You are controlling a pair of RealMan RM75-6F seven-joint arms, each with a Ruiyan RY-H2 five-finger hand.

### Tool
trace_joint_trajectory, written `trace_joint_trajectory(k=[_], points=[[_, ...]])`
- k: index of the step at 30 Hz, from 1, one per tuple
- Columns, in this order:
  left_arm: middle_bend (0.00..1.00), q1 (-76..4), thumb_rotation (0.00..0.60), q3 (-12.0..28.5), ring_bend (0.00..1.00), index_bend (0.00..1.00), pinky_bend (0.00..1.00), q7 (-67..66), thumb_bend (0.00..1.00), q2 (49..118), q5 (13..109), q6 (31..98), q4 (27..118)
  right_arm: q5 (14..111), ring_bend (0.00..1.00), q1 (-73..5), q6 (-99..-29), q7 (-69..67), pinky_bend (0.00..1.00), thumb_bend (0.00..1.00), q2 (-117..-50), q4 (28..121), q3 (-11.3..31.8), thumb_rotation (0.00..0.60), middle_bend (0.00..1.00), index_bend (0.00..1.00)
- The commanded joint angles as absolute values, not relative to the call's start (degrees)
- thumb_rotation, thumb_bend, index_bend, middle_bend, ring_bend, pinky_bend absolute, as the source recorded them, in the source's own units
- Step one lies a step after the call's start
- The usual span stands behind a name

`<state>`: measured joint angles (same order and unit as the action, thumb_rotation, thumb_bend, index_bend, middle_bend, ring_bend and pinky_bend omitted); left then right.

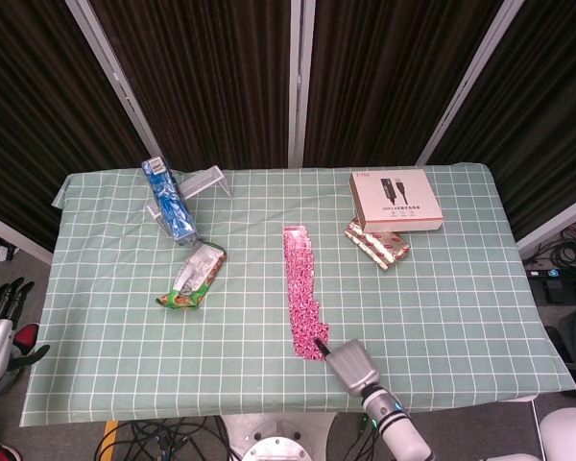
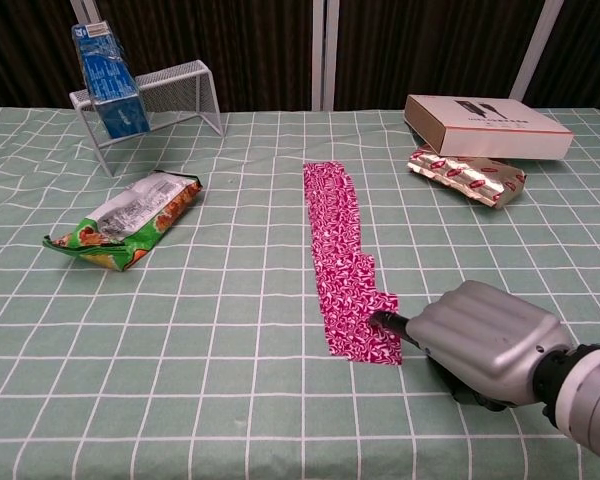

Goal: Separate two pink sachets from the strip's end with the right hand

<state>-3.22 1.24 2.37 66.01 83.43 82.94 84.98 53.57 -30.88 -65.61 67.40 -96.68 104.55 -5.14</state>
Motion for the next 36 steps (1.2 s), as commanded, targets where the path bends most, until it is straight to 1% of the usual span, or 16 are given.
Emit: trace_joint_trajectory(k=[1,10,29,36], points=[[0.00,-3.3,0.600,1.2,0.00,0.02,0.07,2.1,0.15,66.0,83.5,82.9,85.1,54.1,0.80,-30.5,-66.4,66.0,0.72,1.00,-95.6,104.5,-6.0,0.600,0.88,0.09],[0.00,-3.7,0.600,1.2,0.00,0.02,0.07,0.6,0.15,66.0,83.5,82.4,86.2,53.7,0.80,-30.2,-66.8,62.0,0.72,1.00,-92.2,103.5,-6.5,0.600,0.88,0.11],[0.00,-4.4,0.600,1.3,0.00,0.02,0.07,-2.0,0.15,65.8,83.3,81.6,87.9,51.9,0.80,-30.7,-66.3,56.4,0.72,1.00,-86.7,102.1,-5.4,0.600,0.88,0.12],[0.00,-4.6,0.600,1.5,0.00,0.02,0.07,-2.6,0.15,65.5,83.4,81.8,88.6,55.4,0.80,-30.5,-66.3,54.1,0.72,1.00,-86.3,103.1,-6.1,0.600,0.88,0.12]])
